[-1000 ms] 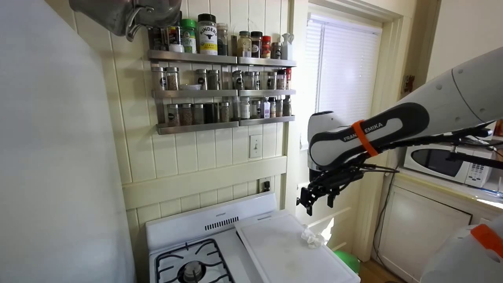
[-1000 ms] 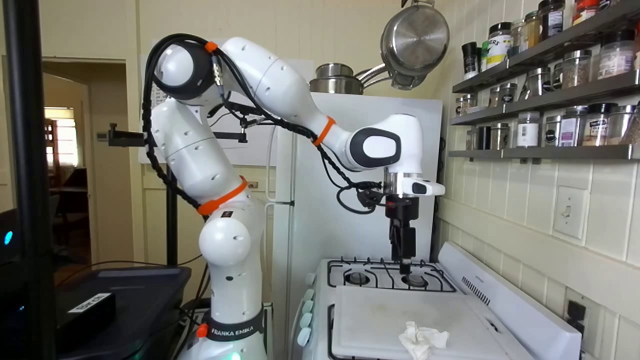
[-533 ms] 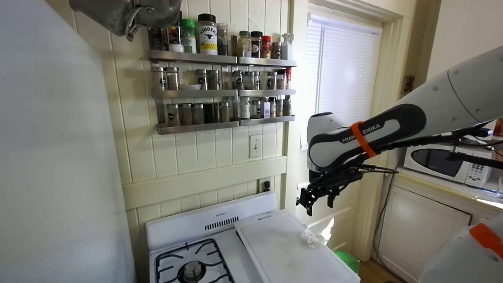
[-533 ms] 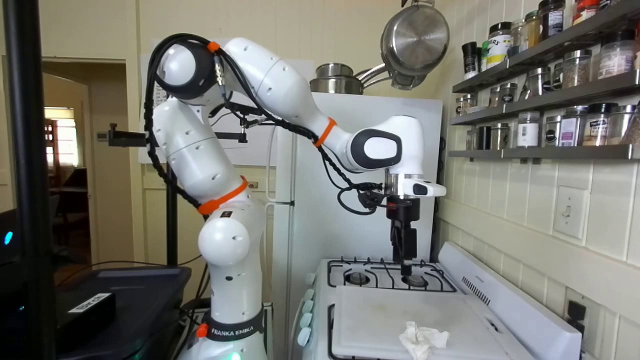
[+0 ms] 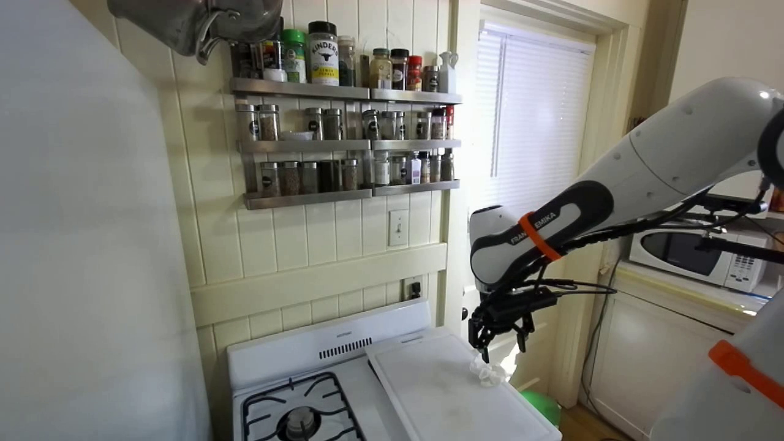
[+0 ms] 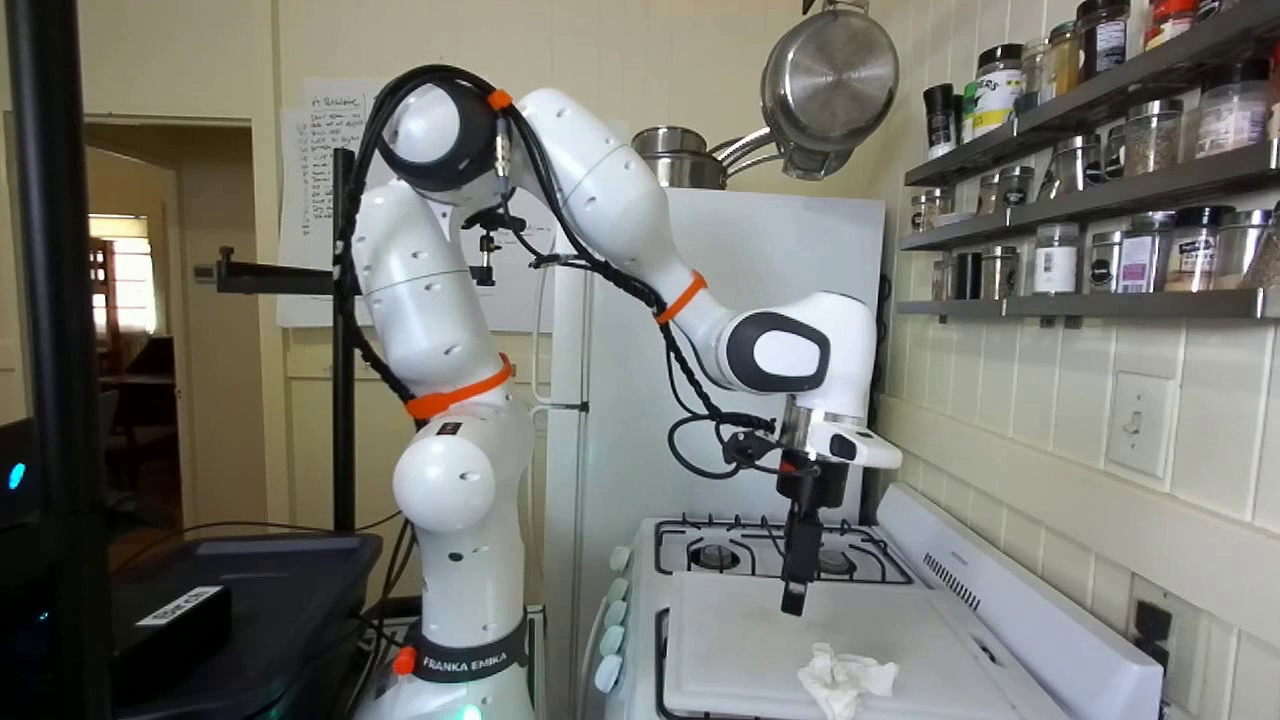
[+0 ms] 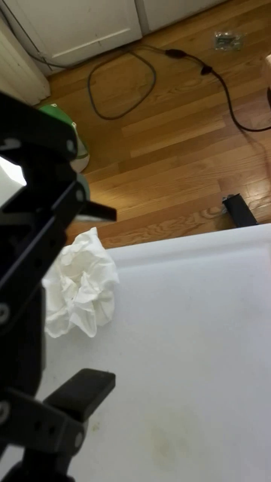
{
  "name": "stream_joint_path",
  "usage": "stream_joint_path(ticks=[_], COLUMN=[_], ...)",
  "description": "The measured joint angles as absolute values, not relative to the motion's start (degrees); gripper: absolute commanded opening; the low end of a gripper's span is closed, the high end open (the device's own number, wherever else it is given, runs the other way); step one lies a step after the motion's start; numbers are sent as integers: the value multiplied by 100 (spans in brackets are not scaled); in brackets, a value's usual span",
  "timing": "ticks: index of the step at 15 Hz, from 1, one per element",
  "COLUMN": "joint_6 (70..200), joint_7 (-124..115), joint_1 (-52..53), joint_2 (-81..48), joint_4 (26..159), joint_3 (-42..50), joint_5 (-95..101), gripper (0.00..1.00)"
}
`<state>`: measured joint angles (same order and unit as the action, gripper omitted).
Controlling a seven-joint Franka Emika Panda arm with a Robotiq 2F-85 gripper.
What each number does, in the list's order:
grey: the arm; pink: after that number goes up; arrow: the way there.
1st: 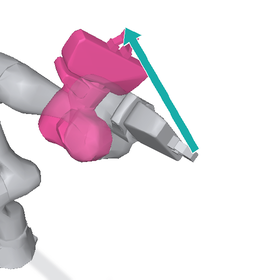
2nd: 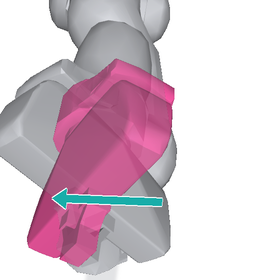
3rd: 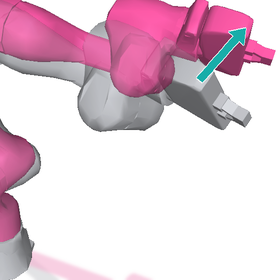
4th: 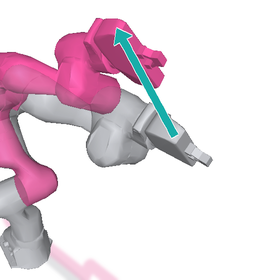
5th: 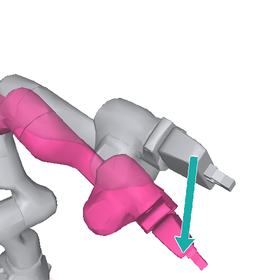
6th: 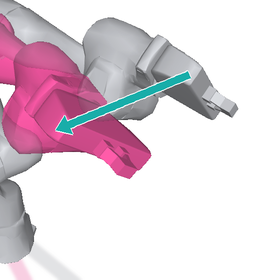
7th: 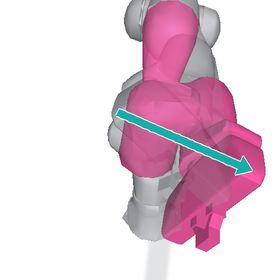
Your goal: Use the paper towel to wipe the white board
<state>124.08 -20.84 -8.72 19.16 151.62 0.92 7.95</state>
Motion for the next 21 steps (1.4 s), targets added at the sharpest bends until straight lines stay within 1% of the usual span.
stream_joint_path(ticks=[5,12,21], joint_6=[12852,13934,13968], joint_7=[-2361,-2611,-2608], joint_1=[-872,-872,-869], joint_2=[1426,967,887], joint_4=[15141,15195,15183], joint_3=[95,132,134], joint_5=[792,793,803], gripper=[100,100,100])
